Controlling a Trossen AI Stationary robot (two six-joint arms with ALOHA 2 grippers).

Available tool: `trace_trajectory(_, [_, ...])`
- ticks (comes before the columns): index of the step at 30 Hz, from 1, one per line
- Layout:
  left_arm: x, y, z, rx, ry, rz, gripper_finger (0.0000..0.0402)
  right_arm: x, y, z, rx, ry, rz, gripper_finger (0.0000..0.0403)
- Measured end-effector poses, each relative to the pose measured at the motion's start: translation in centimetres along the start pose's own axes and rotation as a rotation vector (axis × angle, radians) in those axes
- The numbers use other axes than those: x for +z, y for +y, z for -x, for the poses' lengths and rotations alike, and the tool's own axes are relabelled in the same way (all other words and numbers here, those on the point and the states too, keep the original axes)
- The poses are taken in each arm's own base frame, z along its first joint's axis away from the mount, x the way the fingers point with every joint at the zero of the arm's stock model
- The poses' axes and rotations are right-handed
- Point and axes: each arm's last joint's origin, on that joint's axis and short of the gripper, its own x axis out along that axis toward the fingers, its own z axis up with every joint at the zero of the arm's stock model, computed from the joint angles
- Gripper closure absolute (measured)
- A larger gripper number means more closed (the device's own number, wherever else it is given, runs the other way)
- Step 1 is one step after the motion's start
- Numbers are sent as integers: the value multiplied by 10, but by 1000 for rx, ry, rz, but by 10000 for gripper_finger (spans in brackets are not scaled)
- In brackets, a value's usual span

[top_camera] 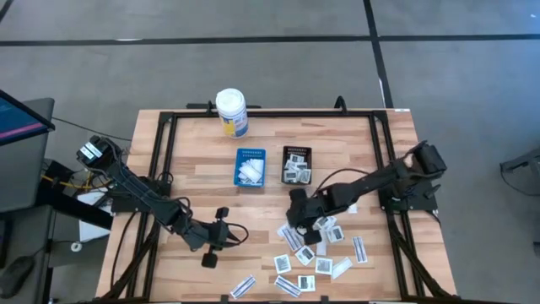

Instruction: Pick & Place First Aid Supplies

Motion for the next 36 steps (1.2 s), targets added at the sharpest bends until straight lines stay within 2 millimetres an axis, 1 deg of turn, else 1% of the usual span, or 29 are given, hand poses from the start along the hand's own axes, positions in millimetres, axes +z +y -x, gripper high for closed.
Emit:
trace_trajectory(1, [0,0,0,1,0,0,353,6,-2,8,-8,-35,8,399])
trace_trajectory(3, [0,0,0,0,0,1,353,9,-5,19,-73,-59,33,400])
trace_trajectory(6, [0,0,0,0,0,0,353,11,-16,33,-263,-83,11,395])
trace_trajectory(8, [0,0,0,0,0,0,353,13,-26,44,-405,-101,-64,394])
trace_trajectory(9, [0,0,0,0,0,1,353,11,-31,46,-470,-92,-116,393])
trace_trajectory(12, [0,0,0,0,0,0,353,-1,-51,43,-634,-39,-302,395])
trace_trajectory(14, [0,0,0,0,0,0,353,-6,-64,41,-678,-20,-410,397])
trace_trajectory(17, [0,0,0,0,0,1,353,-16,-77,29,-641,51,-475,396])
trace_trajectory(19, [0,0,0,0,0,1,353,-19,-81,22,-582,73,-493,391])
trace_trajectory(23, [0,0,0,0,0,0,353,-22,-81,12,-539,127,-446,368])
trace_trajectory(28, [0,0,0,0,0,0,353,-20,-78,10,-543,131,-414,328])
trace_trajectory(32, [0,0,0,0,0,1,353,2,-72,18,-528,60,-444,302])
trace_trajectory(36, [0,0,0,0,0,1,353,28,-60,31,-497,-2,-458,287])
